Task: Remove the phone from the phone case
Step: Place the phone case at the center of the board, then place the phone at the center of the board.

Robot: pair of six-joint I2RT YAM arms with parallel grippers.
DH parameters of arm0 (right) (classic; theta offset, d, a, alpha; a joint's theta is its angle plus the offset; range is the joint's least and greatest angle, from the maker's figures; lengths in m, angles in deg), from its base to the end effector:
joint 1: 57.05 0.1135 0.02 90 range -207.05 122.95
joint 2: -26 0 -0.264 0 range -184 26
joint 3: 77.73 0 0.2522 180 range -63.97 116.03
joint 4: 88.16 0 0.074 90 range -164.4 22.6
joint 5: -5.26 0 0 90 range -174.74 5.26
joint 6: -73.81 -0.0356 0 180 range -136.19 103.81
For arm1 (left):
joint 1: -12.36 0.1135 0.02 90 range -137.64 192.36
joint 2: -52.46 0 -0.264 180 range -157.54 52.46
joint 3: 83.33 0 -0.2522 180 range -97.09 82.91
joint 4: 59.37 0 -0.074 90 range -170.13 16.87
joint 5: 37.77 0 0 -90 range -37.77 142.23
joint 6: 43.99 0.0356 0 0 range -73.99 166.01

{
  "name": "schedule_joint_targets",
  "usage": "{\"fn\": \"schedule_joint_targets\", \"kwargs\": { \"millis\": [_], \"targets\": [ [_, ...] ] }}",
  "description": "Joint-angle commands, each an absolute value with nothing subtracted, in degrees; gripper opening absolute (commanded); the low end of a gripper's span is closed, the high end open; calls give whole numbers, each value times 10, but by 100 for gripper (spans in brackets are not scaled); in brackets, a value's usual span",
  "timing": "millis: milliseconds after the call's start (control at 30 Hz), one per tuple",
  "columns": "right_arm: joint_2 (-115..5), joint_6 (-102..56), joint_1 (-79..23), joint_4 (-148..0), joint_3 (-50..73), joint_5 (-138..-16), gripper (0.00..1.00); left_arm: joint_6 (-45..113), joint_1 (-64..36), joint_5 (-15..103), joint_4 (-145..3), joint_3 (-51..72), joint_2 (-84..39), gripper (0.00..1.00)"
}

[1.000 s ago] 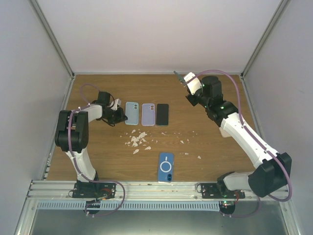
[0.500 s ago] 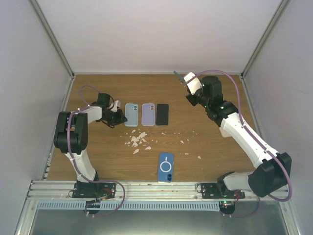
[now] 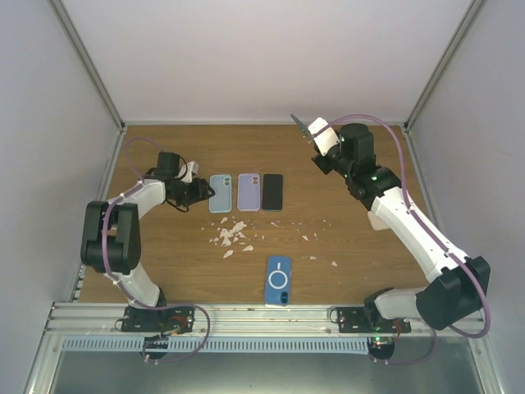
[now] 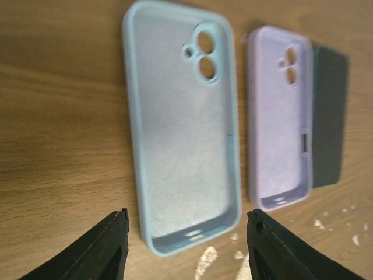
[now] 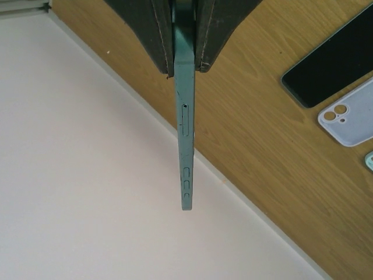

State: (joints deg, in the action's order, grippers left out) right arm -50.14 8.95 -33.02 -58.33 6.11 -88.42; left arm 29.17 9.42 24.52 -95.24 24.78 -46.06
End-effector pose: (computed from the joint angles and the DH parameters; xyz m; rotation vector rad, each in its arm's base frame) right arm 0.2824 0.1234 0.3623 -0.7755 1.7967 -0.0756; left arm 0.3320 -0.0336 0.1679 -0.1622 2.6541 -0.7565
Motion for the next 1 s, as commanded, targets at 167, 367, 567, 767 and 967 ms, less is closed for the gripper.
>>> {"fn": "schedule_joint_targets", "kwargs": {
  "millis": [167,367,567,767,967],
  "targets": [
    [-491,208,-336,-629,130,-883,1,266,113,176,-897,202,-312,66],
    [-456,271,-332,-666,138,-887,0,214,112,115,-854,123,-266,69],
    [-414,329,-312,-724,125,-877,1,151,112,82,-780,90,-222,74],
    [-380,431,-251,-817,80,-908,1,84,108,34,-718,80,-187,80],
    [-363,592,-171,-946,14,-966,1,-5,94,-18,-623,134,-151,84]
  ]
}}
